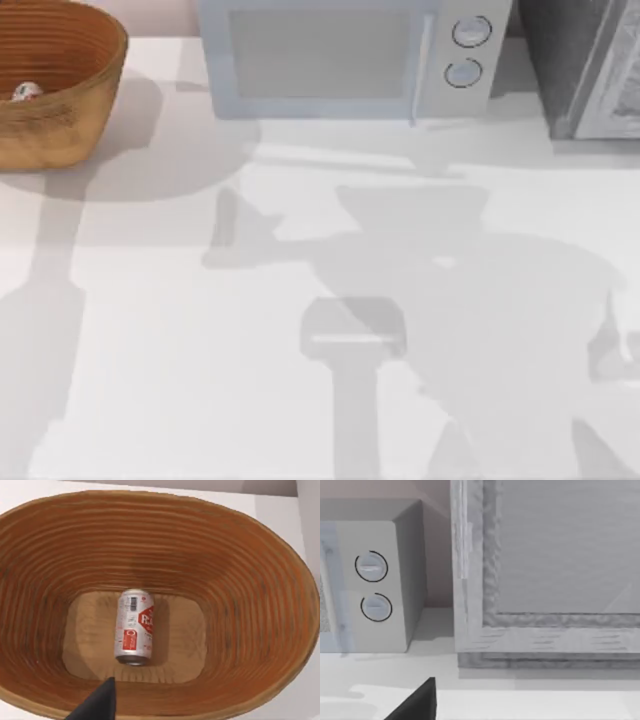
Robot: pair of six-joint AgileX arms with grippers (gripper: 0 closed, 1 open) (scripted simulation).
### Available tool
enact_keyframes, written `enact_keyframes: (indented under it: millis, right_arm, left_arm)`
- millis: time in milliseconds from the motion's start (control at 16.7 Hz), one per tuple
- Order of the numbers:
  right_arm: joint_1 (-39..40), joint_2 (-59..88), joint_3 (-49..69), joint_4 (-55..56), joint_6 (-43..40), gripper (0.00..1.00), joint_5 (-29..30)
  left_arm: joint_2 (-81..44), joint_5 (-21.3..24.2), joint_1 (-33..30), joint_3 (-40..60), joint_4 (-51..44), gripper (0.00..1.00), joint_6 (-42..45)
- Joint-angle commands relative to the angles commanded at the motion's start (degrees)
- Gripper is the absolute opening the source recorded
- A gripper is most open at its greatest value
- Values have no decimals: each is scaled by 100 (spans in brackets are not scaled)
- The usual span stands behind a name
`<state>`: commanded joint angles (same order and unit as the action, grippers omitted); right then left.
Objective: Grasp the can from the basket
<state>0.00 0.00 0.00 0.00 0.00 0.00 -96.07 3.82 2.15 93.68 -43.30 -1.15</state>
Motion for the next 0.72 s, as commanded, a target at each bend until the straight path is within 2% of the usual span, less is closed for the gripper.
enact_keyframes:
  millis: [420,720]
  right_arm:
    - [0,0,0,0,0,100,0]
    - [0,0,0,0,0,100,0]
  left_arm:
    - [-3230,92,135,3496,-1915,100,251]
    - [-4834,132,244,5352,-2985,100,463]
